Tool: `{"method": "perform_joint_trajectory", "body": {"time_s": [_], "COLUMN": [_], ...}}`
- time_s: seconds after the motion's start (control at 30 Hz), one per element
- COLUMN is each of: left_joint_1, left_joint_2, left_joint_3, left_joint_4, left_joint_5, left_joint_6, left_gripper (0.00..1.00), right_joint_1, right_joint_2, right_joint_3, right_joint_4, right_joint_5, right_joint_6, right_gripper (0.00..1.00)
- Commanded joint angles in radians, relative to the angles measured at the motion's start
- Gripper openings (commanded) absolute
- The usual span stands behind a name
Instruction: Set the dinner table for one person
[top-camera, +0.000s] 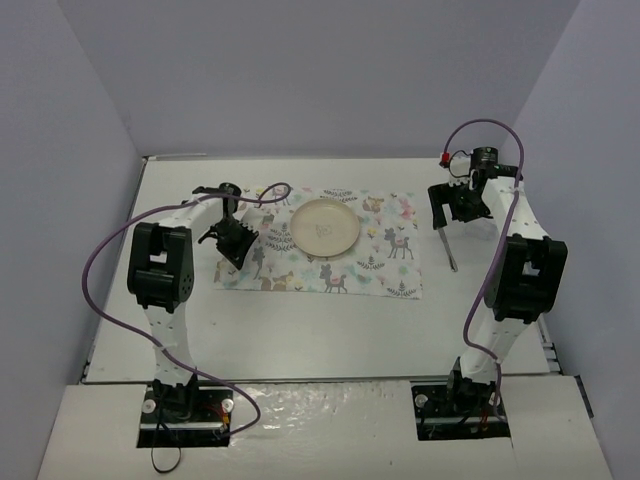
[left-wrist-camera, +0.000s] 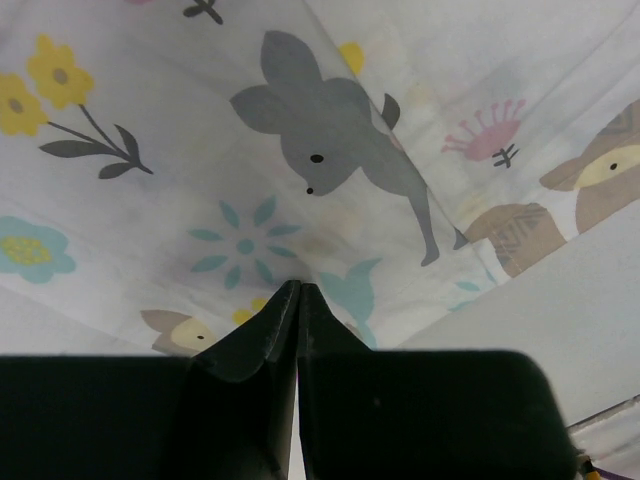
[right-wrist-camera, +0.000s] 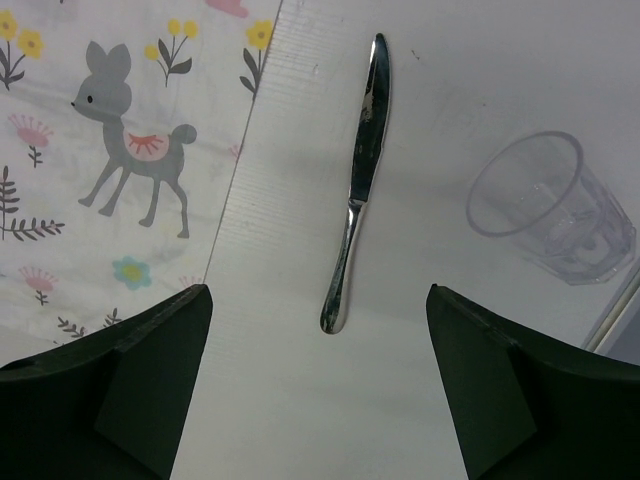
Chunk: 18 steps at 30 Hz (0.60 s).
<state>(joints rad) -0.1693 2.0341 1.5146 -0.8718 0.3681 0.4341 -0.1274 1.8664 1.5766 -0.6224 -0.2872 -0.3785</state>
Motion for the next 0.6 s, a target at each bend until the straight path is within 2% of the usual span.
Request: {"method": "perform_joint_trajectory", "body": {"time_s": [0.0,0.2,0.57], "left_joint_1": [-0.008,-0.021,-0.036], "left_joint_2": [-0.017,0.015,-0.043], "left_joint_3": [0.054,0.075,-0.112], "left_joint_4": [-0.058,-0.142,-0.102], "left_joint_5": [0.038,0.041,0.081], "left_joint_6": [0.023,0.042,0.045], "left_gripper": [0.00,0.00,0.00], "right_joint_1": [-0.005,-0.005,-0.005], "right_joint_2": [-0.012,-0.004,0.016], "right_joint_3": [-0.012,-0.006,0.065], "right_joint_4": [0.007,0.016,0.021], "right_joint_5": [-0.029,-0.032,0.053], "right_joint_6": [-0.007,-0.003,-0.026], "right_gripper": [0.80,0.81,0.82]}}
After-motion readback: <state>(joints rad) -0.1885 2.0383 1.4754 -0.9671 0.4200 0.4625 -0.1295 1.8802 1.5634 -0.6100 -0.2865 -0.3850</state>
